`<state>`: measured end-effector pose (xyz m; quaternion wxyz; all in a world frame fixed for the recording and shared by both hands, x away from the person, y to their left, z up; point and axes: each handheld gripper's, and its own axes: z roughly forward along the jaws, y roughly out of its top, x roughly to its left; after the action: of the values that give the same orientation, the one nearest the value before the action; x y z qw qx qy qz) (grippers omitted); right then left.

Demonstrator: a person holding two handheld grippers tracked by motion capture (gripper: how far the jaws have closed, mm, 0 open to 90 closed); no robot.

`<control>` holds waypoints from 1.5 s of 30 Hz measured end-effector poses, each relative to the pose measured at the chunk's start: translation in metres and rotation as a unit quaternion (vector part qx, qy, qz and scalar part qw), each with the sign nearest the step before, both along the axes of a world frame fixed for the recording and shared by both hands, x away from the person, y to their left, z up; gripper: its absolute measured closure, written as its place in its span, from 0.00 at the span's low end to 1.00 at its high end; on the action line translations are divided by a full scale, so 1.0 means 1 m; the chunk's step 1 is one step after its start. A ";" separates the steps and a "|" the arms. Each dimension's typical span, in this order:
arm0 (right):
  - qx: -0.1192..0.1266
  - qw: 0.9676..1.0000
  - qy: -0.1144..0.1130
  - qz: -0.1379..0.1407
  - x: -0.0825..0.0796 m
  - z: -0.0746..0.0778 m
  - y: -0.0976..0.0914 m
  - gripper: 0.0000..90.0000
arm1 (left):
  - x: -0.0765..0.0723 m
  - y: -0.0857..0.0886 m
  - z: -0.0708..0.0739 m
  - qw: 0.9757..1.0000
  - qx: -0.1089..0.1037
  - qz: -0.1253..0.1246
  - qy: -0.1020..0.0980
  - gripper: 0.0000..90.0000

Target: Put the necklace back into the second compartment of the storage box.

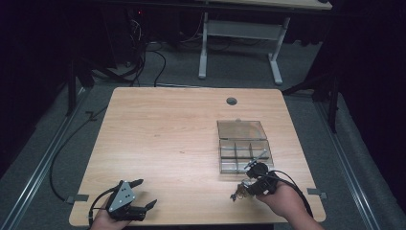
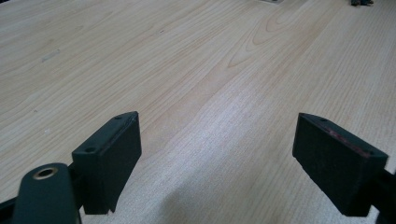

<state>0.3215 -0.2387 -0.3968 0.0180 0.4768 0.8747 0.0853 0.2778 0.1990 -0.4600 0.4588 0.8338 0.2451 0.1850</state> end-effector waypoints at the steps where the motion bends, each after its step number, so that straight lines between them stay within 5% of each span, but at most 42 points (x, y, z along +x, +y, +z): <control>1: 0.000 1.000 -0.001 -0.002 0.000 0.001 -0.001 0.83 | 0.000 0.000 0.000 1.000 0.000 0.000 0.000 0.18; 25: 0.008 1.000 -0.018 -0.008 0.002 0.033 -0.006 0.83 | 0.001 0.000 0.000 1.000 -0.004 0.003 0.002 0.18; 41: 0.020 1.000 -0.006 -0.021 0.006 0.052 -0.008 0.83 | 0.001 0.001 0.000 1.000 -0.005 0.001 0.004 0.17; 45: 0.016 1.000 -0.007 -0.006 0.010 0.057 -0.004 0.83 | 0.001 0.001 0.000 1.000 -0.007 0.002 0.004 0.17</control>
<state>0.3317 -0.2431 -0.3399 0.0169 0.4821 0.8700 0.1025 0.2786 0.1999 -0.4598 0.4629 0.8310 0.2497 0.1812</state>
